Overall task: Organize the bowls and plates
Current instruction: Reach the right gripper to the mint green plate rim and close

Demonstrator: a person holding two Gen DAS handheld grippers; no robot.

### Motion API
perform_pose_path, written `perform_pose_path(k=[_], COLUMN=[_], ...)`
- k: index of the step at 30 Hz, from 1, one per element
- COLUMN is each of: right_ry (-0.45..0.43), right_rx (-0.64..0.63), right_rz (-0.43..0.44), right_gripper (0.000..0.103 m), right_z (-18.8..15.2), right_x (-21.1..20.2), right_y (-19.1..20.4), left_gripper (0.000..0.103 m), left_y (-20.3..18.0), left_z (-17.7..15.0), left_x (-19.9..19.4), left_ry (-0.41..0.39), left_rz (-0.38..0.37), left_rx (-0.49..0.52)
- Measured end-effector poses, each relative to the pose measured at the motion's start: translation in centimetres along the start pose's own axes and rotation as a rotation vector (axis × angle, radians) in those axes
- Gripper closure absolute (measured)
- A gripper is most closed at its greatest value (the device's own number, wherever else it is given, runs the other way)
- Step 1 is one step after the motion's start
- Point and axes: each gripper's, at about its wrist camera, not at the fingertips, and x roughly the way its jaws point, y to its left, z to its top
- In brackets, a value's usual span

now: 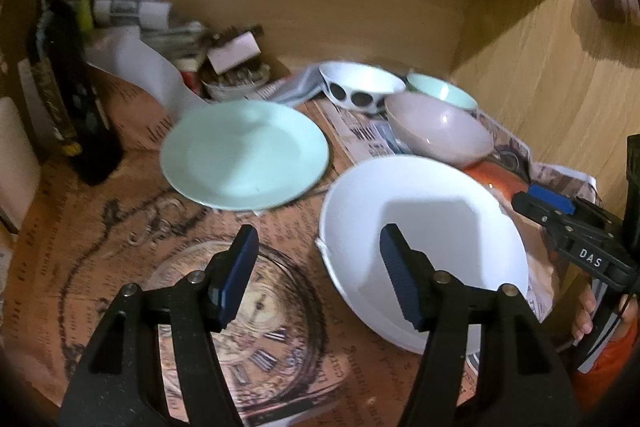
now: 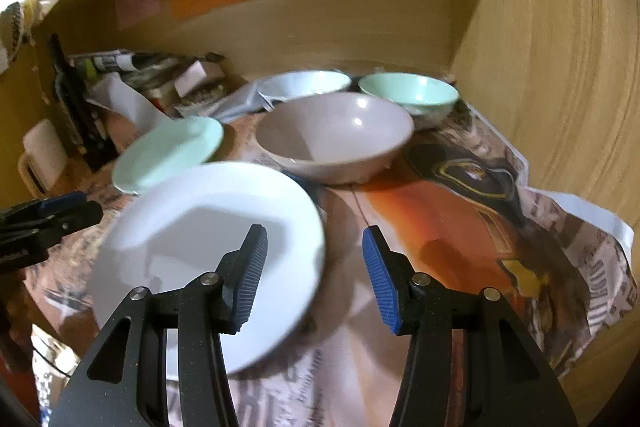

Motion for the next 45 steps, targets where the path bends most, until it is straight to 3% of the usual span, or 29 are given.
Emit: perform_pose_path(k=[4, 8, 13, 21, 22, 28, 32, 34, 36, 45], right_ry=[-0.018, -0.034, -0.053, -0.029, -0.021, 0.047, 0.128, 0.156, 0.189, 0.340], right_rx=[-0.006, -0.009, -0.069, -0.152, -0.162, -0.191, -0.174, -0.183, -0.187, -0.181], right_rz=[0.047, 0.123, 0.170, 0.252, 0.253, 0.273, 0.290, 0.275, 0.269, 0.265], right_gripper=[0.056, 0.056, 0.055, 0.053, 0.053, 0.053, 0.053, 0.053, 0.053, 0.056], right_z=[1.1, 2.6, 4.6, 7.9, 8.2, 10.0, 10.8, 11.0, 11.1, 11.6], right_x=[0.1, 0.6, 1.5, 4.5, 5.1, 8.7, 11.7, 13.1, 14.4, 19.0], right_y=[1.1, 2.2, 4.5, 7.5, 7.9, 8.9, 8.9, 9.0, 9.1, 9.5], left_gripper=[0.031, 0.016, 0.009, 0.008, 0.008, 0.008, 0.009, 0.012, 0.021, 0.050], left_y=[1.4, 3.2, 5.6, 8.3, 8.5, 11.3, 13.2, 13.9, 14.4, 15.1], left_z=[0.9, 1.8, 3.1, 5.1, 5.4, 7.0, 7.7, 7.9, 8.1, 7.6], left_x=[-1.5, -3.1, -3.9, -1.5, -1.0, 1.9, 4.3, 5.3, 6.5, 9.7], left_ry=[-0.056, -0.120, -0.153, -0.113, -0.143, -0.091, -0.053, -0.038, -0.006, 0.097], left_rz=[0.037, 0.095, 0.157, 0.192, 0.239, 0.196, 0.211, 0.227, 0.237, 0.198], left_rx=[-0.018, -0.035, -0.060, -0.102, -0.099, -0.141, -0.168, -0.179, -0.179, -0.153])
